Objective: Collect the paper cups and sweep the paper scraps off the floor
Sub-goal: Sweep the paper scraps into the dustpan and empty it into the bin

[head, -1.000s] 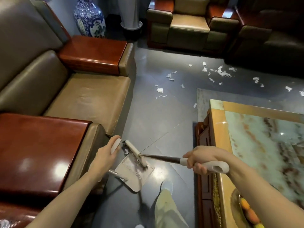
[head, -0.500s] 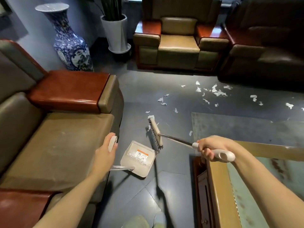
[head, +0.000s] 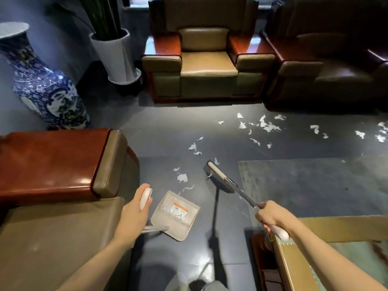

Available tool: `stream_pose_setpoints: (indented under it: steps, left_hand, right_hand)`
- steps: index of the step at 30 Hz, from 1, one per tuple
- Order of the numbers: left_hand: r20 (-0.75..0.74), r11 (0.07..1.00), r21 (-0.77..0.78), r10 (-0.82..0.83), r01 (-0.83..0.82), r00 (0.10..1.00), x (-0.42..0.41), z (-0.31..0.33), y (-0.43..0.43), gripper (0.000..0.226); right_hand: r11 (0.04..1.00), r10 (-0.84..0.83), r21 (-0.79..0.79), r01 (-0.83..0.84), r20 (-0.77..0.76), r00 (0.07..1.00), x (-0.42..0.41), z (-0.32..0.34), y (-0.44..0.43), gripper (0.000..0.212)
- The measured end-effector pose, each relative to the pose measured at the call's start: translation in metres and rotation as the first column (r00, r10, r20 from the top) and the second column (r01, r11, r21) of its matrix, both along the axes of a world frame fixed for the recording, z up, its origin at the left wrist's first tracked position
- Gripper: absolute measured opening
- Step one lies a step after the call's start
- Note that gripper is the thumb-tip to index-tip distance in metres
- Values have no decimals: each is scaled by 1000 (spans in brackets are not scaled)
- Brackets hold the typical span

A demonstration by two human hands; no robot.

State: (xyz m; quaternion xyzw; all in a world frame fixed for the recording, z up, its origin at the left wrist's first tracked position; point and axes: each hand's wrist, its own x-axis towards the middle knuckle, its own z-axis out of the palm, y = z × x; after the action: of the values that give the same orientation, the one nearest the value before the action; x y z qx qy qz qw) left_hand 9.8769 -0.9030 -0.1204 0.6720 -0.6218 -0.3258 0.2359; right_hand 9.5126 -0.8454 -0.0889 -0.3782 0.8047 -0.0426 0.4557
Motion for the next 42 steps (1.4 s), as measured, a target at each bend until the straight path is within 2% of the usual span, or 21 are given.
stream_pose_setpoints:
  steps: [5,9,12,16,21,23,27,29,31,33,35,39,42]
  left_hand:
    - [10,996,89,0,-1,1000,-3,-22,-49,36]
    - [38,998,63,17,-19,999,-7,-29,-66,34]
    - [76,996,52,70,-74,995,-14,-27,-79,36]
    - [124,996,10,91,-93,988,-21,-13,-87,42]
    - [131,993,51,99,-106,987,-18,-9,-101,39]
    - [141,992,56,108,-117,984,-15,-12,-108,39]
    - [78,985,65,156,-161,985,-9,-22,-122,35]
    - [61,983,62,168,-172,984,-8,-25,-129,34]
    - [57,982,70,170,-174,984,-8,-29,-138,33]
    - [60,982,90,161,-166,985,-10,-32,-147,33]
    - [77,983,99,149,-156,986,-14,-36,-156,33]
    - [89,985,95,138,-146,986,-23,-40,-167,35]
    - [89,984,94,145,-153,985,-22,-43,-171,35]
  right_hand:
    - [995,-46,88,54,-91,995,-14,-41,-25,27]
    - [963,-237,163,216,119,964,0,-63,-33,20]
    - [945,-296,210,250,229,927,15,-67,-44,20]
    - [839,-543,275,469,438,716,6,-53,-78,26]
    - [762,-641,379,526,562,523,-36,-11,-116,31]
    - [787,-609,338,517,561,561,-46,0,-126,39]
    - [904,-425,154,400,434,794,-58,7,-155,50]
    - [948,-318,93,304,327,890,-64,3,-175,48]
    - [976,-218,56,210,242,946,-70,-4,-198,38]
    - [993,-117,48,111,168,979,-75,-13,-218,20]
    - [997,-57,67,49,122,991,-78,-23,-232,10]
    - [987,-71,155,46,154,985,-65,-37,-239,17]
    - [969,-99,245,40,234,967,-37,-38,-226,21]
